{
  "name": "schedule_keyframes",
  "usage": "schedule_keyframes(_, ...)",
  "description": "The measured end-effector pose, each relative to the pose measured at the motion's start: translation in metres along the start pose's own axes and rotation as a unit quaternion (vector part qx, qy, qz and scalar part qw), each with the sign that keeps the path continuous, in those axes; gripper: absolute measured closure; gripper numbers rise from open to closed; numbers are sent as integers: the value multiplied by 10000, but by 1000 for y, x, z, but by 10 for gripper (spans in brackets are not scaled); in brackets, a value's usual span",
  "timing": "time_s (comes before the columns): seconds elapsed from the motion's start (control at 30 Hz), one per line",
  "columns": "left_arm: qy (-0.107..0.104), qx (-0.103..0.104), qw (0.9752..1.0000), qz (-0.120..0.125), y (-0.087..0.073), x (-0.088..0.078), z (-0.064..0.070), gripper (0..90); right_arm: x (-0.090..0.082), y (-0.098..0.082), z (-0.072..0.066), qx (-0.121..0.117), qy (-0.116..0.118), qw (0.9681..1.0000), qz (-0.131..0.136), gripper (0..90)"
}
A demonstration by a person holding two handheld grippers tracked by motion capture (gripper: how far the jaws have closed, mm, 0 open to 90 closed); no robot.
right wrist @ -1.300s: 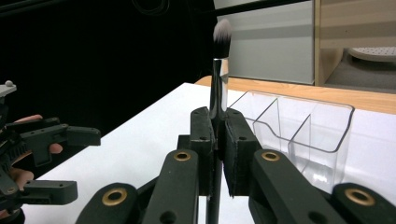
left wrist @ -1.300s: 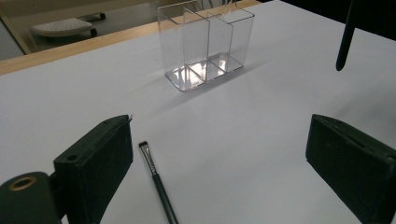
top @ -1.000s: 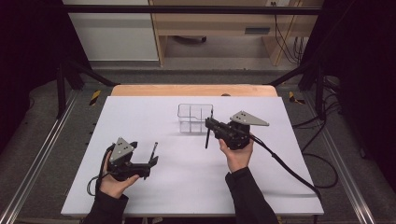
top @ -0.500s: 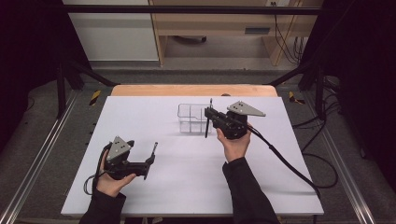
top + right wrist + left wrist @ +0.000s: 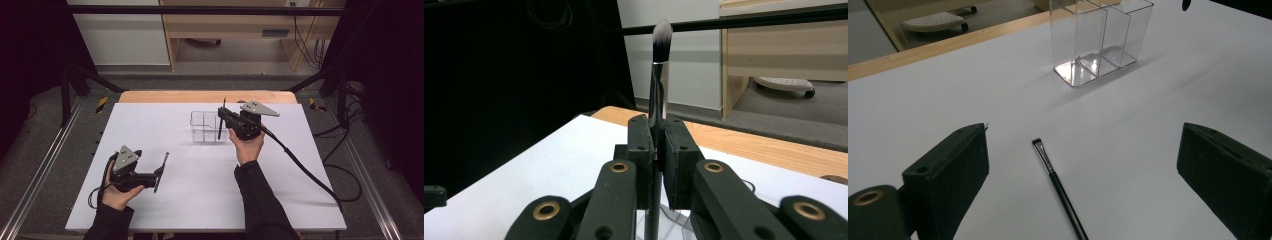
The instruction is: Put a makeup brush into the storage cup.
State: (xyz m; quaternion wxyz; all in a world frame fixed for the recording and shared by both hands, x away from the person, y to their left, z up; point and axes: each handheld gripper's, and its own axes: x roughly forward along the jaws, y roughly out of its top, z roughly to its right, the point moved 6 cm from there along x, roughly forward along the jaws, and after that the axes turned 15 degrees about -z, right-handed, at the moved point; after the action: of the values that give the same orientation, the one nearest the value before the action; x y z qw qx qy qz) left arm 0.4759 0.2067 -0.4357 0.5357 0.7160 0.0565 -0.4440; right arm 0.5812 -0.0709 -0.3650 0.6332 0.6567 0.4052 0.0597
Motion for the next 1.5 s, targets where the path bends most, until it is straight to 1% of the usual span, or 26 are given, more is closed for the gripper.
schedule_keyframes(0.13,14,-3,10000,-18,0,1,0,56,5,3,3,-22,-77,10000,33,843)
schedule_keyframes(0.4,23,-5,10000,-21,-1,0,-1,56,17,11,8,10,-228,9997,50,842)
schedule_keyframes(0.47,31,-10,10000,-28,-1,0,-2,56,19,13,10,-12,-272,9996,95,842)
schedule_keyframes(0.6,25,-17,10000,-25,-1,0,-2,56,20,16,14,37,-318,9993,172,842)
schedule_keyframes(0.8,22,11,10000,-55,-1,1,-1,56,25,22,17,34,-393,9991,154,842)
schedule_keyframes(1.0,12,8,10000,-34,-1,0,-1,56,31,27,18,27,-459,9988,153,843)
schedule_keyframes(1.17,17,14,10000,-46,-1,1,-1,56,38,26,22,99,-511,9986,133,843)
schedule_keyframes(1.5,16,5,10000,-45,-1,0,-2,56,48,31,22,93,-517,9985,135,842)
